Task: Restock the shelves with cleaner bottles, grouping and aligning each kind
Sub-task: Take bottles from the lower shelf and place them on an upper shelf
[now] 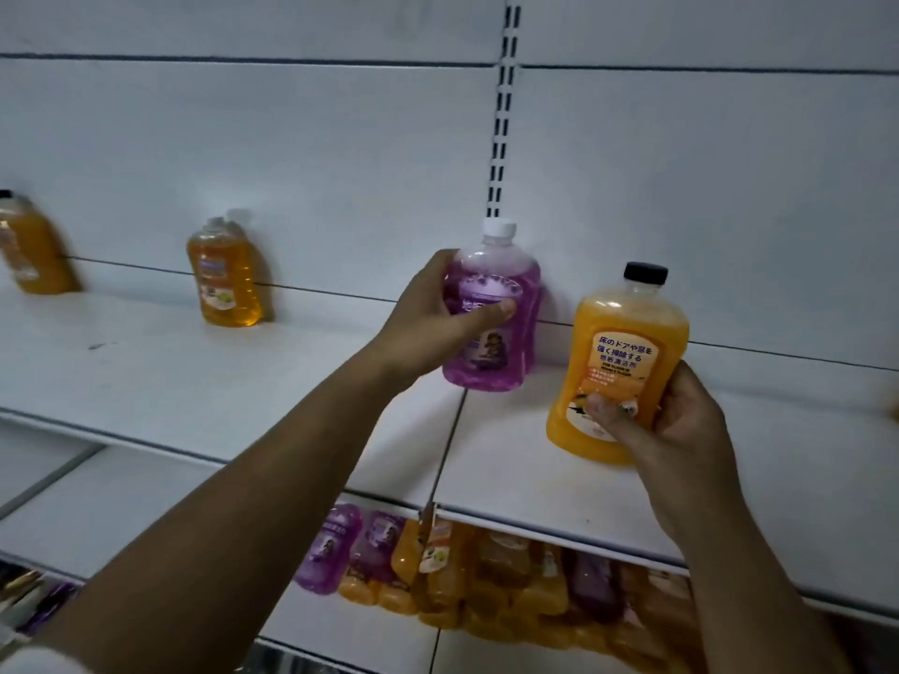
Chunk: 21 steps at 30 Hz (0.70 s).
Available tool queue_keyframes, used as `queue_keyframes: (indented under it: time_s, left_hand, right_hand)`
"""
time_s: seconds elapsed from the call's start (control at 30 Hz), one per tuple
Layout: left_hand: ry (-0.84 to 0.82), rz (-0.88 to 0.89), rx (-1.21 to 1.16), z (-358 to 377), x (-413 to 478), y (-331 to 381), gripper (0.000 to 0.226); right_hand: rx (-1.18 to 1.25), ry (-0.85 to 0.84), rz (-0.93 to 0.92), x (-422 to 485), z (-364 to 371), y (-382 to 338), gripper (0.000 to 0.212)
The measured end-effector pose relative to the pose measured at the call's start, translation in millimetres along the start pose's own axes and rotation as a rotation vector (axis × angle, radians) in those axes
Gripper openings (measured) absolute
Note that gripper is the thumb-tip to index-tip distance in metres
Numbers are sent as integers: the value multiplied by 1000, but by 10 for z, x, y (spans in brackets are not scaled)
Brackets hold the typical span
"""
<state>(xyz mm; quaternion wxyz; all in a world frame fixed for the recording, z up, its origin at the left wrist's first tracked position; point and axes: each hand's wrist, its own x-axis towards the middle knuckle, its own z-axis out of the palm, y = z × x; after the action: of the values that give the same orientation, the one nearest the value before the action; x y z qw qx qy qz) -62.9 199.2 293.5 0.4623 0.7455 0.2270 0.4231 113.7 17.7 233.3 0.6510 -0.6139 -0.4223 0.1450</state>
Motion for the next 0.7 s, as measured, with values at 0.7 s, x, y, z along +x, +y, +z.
queue_keyframes:
  time_s: [0.7]
  left_hand:
    - [-358, 288, 947, 805, 1448, 292, 52]
  right_hand:
    - [-49, 102, 26, 86, -564, 251, 48]
